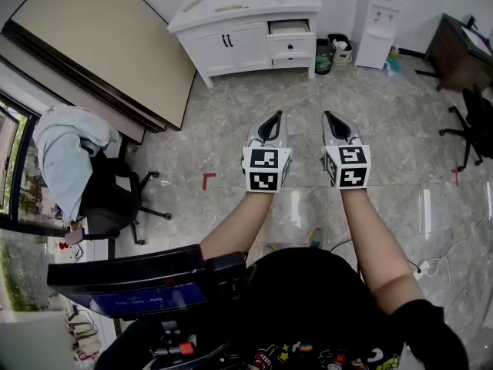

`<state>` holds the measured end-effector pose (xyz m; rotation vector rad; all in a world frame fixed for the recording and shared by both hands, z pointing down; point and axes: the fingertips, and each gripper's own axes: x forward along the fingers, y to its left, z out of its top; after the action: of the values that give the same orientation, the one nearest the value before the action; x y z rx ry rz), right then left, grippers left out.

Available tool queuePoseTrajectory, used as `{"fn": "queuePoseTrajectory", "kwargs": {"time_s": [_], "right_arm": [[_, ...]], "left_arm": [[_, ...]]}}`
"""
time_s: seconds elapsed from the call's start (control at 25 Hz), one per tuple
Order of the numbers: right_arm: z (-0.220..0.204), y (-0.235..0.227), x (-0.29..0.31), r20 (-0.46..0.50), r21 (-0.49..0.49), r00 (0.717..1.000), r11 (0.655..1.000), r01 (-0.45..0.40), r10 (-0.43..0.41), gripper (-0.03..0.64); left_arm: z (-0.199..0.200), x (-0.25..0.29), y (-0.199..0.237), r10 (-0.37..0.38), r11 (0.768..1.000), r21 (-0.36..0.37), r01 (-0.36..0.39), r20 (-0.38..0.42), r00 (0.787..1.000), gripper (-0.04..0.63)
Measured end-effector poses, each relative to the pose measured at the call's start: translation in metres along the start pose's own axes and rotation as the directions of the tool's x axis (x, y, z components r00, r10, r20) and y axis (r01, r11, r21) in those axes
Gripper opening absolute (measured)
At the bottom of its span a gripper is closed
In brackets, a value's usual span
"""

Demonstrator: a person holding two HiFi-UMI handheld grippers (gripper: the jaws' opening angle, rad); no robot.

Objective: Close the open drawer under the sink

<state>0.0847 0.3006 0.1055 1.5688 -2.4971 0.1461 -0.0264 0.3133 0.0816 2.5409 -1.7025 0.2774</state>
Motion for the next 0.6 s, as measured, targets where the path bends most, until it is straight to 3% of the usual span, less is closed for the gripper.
{"fn": "queuePoseTrajectory", "kwargs": {"time_s": [0.36, 0.6], "right_arm": [[-0.009, -0.049, 0.034, 0.018, -0.023, 0.999, 0.999, -0.047, 0.047, 0.023], [-0.023, -0.096, 0.095, -0.012, -0.013, 0.999, 0.999, -0.045, 0.045, 0.023]], "left_arm": [[-0.012, 0.059, -0.012, 0.045, 0.999, -0.020, -0.045, -0.009, 0.999, 0.001], [-0.026, 0.123, -0.004, 0.070, 0.996, -0.059, -0.072, -0.035, 0.997, 0.001]]}}
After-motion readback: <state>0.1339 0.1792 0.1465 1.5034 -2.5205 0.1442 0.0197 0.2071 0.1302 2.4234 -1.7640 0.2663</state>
